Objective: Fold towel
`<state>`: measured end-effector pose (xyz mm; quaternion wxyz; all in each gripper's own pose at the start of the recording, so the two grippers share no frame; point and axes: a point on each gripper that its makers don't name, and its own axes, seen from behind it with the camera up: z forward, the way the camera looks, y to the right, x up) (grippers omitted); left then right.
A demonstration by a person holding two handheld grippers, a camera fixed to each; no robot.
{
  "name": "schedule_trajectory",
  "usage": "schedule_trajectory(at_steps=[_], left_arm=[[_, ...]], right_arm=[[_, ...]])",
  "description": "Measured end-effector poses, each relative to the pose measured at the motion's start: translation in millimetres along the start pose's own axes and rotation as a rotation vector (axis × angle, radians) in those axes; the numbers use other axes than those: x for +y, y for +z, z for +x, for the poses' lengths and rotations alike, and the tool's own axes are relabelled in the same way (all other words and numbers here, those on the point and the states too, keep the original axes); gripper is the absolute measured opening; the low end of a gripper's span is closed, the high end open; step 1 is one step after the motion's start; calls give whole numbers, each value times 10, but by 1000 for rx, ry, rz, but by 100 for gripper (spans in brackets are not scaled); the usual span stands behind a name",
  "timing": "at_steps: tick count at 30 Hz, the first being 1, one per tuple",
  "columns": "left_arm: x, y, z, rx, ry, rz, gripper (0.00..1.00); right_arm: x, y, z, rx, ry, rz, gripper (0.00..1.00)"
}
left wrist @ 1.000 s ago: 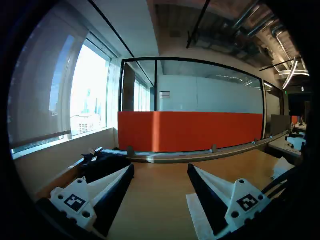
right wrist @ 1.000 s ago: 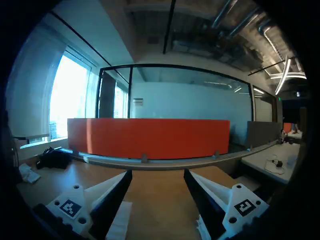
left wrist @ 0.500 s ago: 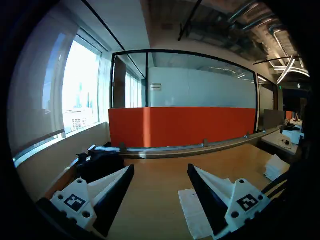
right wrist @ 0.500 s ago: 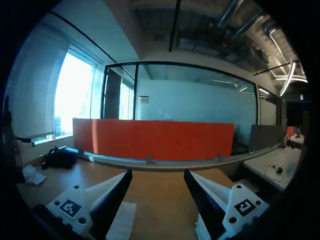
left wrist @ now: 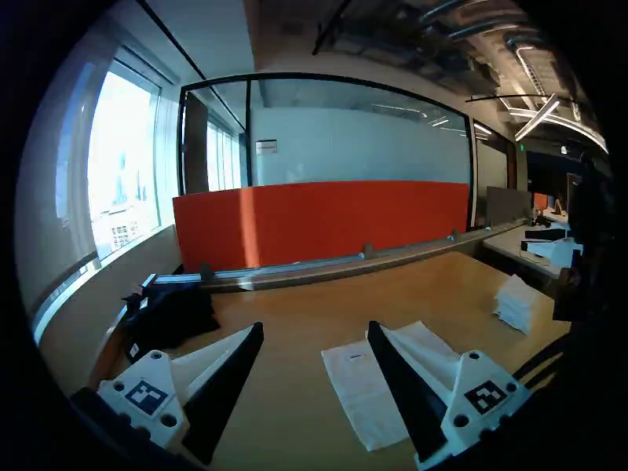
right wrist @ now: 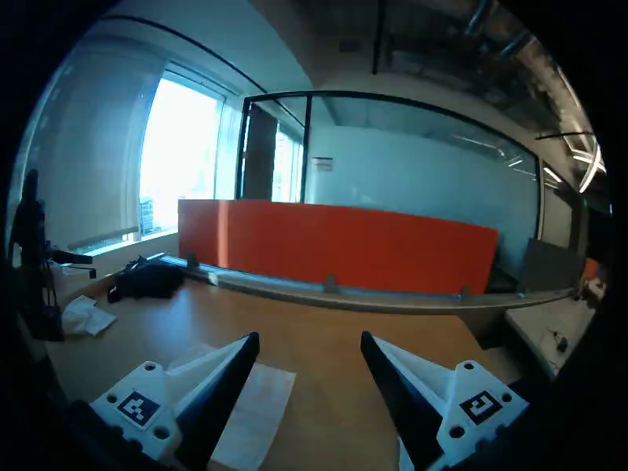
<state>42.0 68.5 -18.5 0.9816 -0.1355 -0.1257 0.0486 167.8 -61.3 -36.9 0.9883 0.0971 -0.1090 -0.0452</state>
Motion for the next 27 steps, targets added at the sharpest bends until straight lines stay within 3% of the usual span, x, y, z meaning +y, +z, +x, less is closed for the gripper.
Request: schedule_trajectory(at_steps=[11, 27], left_arm=[[213, 55, -240, -83, 47, -95, 99], [353, 130, -730, -168, 75, -131, 99]], right_arm=[[-297, 11, -318, -132, -47, 131, 100], [-388, 45, -781, -211, -91, 167, 100]])
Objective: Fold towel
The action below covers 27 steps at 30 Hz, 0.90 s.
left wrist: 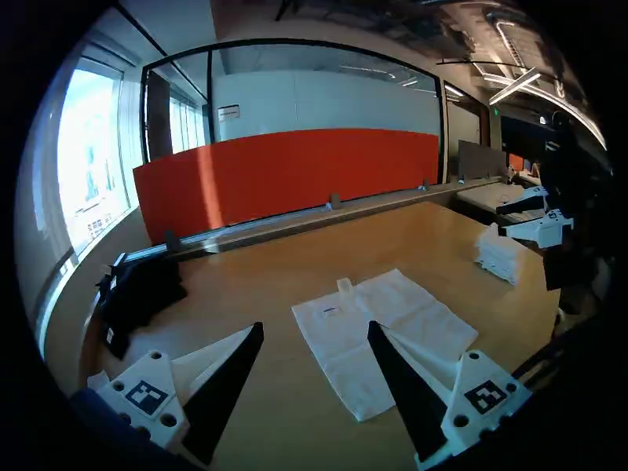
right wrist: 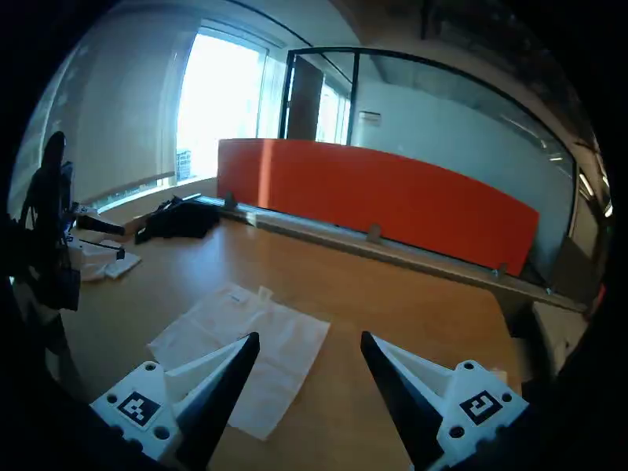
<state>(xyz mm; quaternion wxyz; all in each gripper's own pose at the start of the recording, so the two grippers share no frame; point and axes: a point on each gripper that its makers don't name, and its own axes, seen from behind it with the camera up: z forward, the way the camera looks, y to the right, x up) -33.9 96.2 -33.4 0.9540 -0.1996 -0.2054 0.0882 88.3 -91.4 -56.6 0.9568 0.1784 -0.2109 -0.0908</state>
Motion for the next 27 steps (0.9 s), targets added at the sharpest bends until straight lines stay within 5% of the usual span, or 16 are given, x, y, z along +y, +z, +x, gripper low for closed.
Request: schedule_trajectory(at_steps=[27], left_arm=[[420, 373, -1225, -196, 54, -102, 99]], right_arm=[[-380, 436, -1311, -182, -72, 89, 100]])
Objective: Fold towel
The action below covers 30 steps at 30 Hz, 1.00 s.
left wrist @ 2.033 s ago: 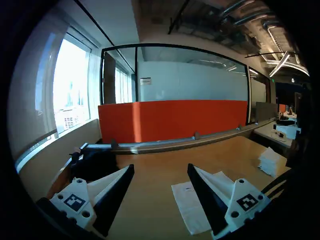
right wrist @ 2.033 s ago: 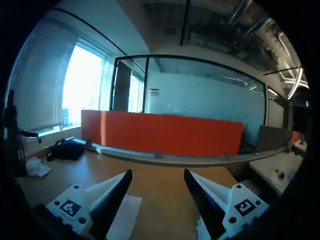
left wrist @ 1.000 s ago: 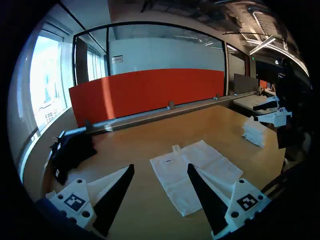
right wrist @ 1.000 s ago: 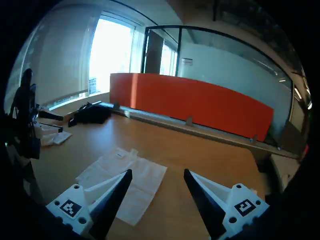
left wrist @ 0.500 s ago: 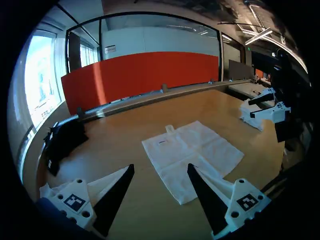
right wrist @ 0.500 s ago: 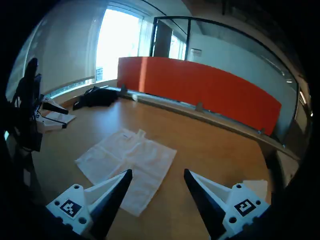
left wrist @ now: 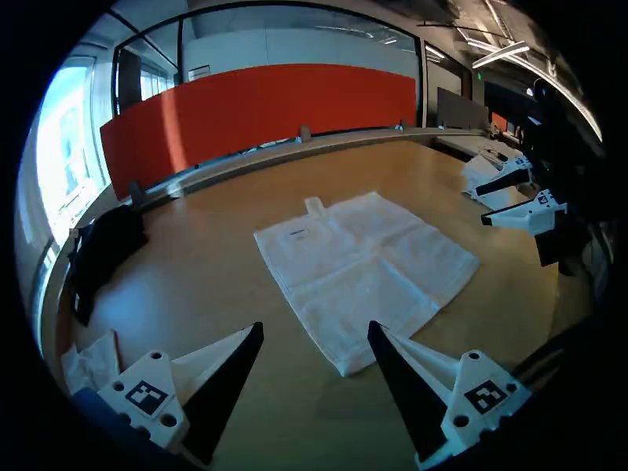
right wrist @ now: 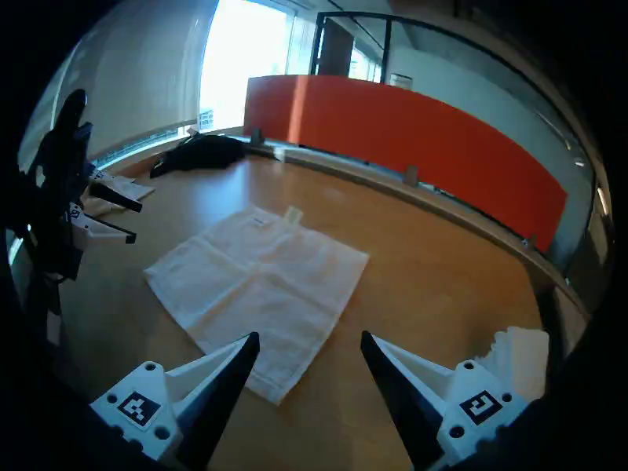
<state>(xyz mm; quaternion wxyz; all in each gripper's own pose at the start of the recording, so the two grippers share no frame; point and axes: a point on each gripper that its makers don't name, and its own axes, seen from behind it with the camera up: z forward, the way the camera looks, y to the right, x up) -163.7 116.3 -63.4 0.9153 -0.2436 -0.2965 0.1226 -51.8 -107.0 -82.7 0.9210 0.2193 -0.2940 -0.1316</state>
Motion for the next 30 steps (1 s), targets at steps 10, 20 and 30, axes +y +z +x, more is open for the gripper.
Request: schedule_trajectory(at_steps=[10, 20, 30], left_arm=[[108, 226, -358, -73, 26, -29, 99], [208, 350, -521, -115, 20, -57, 99], [349, 409, -635, -162, 31, -100, 97]], right_arm=[[-122, 191, -401, -65, -10, 27, 100], [-206, 259, -708, -123, 2, 53, 99], [-248, 264, -787, -149, 13, 80, 88]])
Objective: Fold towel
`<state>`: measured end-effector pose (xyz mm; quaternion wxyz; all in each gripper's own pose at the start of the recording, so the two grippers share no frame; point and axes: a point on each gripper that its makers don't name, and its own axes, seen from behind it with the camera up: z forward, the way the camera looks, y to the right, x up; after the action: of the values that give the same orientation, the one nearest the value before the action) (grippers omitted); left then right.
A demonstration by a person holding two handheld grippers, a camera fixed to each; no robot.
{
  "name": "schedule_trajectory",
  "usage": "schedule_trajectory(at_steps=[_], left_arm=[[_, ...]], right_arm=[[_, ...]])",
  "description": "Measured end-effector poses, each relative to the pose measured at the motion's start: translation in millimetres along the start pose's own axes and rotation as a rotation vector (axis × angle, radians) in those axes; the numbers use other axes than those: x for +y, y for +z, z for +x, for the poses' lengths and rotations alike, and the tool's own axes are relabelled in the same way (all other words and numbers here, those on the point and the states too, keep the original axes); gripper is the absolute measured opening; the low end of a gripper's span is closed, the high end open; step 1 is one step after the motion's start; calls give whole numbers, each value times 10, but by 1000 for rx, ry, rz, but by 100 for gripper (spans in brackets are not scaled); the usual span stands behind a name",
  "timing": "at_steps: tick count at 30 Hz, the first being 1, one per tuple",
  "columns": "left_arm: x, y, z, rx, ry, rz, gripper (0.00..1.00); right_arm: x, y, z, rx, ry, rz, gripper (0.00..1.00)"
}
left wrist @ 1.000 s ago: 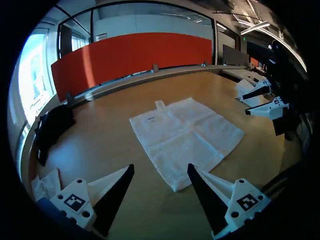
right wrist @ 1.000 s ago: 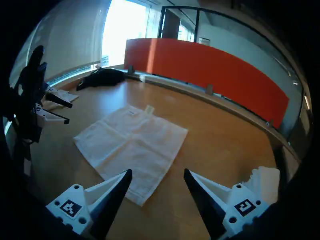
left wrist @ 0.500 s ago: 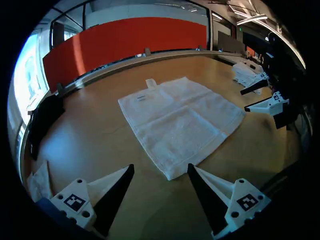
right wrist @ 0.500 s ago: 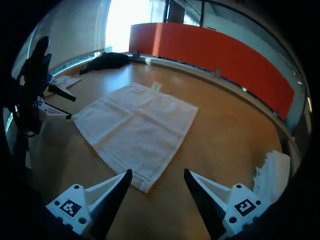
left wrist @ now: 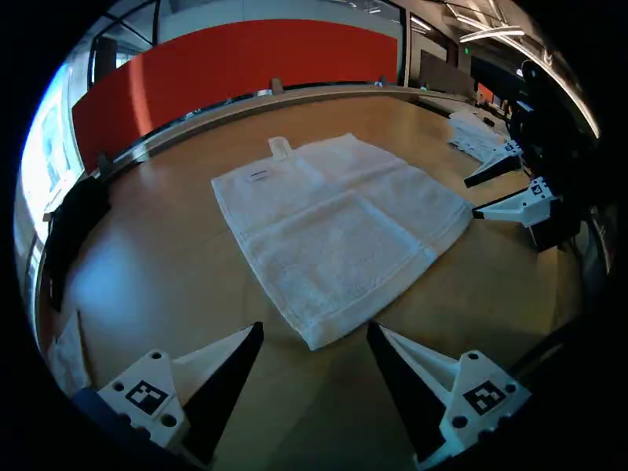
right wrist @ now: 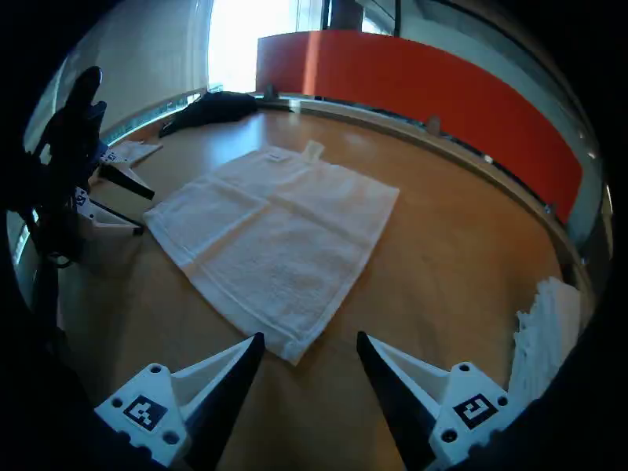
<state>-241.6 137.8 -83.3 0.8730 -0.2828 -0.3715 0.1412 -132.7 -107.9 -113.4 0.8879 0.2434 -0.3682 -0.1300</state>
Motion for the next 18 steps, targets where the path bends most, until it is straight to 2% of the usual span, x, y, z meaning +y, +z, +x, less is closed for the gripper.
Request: schedule_trajectory(at_steps=[5, 18], left_arm=[[66, 20, -44, -26, -6, -19, 84], [51, 15, -68, -56, -10, -8, 66]], right_arm=[[-10, 1, -51, -26, -2, 12, 75], [-131, 18, -99, -59, 14, 58, 38]])
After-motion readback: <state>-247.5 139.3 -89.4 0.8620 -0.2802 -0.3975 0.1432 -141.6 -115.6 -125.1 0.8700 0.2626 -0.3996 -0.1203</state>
